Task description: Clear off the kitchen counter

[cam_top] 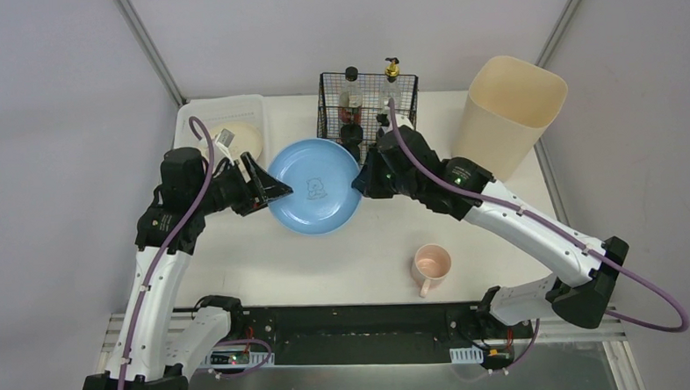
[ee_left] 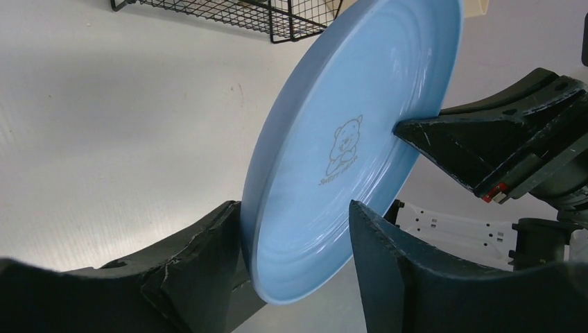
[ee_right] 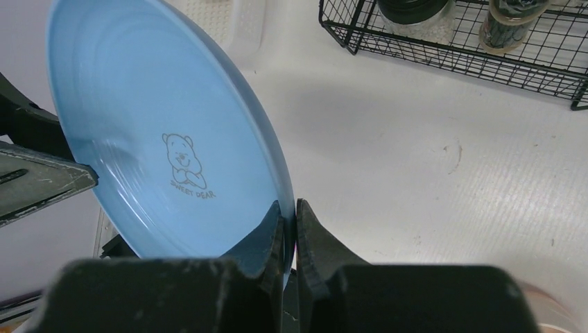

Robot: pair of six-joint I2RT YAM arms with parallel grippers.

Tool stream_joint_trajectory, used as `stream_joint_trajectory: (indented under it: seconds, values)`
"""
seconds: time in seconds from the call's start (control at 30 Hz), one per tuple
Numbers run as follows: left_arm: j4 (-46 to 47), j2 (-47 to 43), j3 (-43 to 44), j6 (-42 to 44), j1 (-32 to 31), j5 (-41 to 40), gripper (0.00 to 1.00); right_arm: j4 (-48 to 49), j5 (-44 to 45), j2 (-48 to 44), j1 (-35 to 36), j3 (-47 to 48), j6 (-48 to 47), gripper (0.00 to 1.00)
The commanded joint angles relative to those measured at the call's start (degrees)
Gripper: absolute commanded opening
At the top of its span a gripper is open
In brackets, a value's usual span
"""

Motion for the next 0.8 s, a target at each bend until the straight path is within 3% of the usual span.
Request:
stream_joint_trajectory:
  seconds: [0.0,0.43,0.5,0.6,0.63,0.67,0.77]
  values:
    - [1.12,-0.96,0.62,0.13,-0.43,1.61,0.56,2.80,-1.03,-1.07,0.44,3.58,1.66,0.00]
    - [1.16,-0.48,0.55,-0.01,-0.43,0.70,0.00,3.40,-0.33,-1.48,1.02,2.22,2.13,0.00]
    - [1.12,-0.31,0.43,-0.31,-0.43,-0.02,0.00,3.56,-0.23,-1.55,1.01,1.89,2.24,0.01]
    - [1.17,-0.25,0.53,-0.72,-0.43,-1.62,0.00,3.56,0.41,-1.98,1.02,1.62,2.06,0.13]
    - [1.17,-0.18,0.68,-0.93,-0.44,-2.35,0.00,3.49,0.90,-2.22,0.96,1.47,2.05,0.20]
    - [1.12,0.23,1.39,-1.14,-0.47,-3.74,0.00,3.07,1.92,-2.46,0.95,1.25,1.98,0.39]
    - [1.16,0.80,2.54,-1.32,-0.30,-6.82,0.00,1.71,4.53,-2.99,0.97,1.25,1.60,0.55]
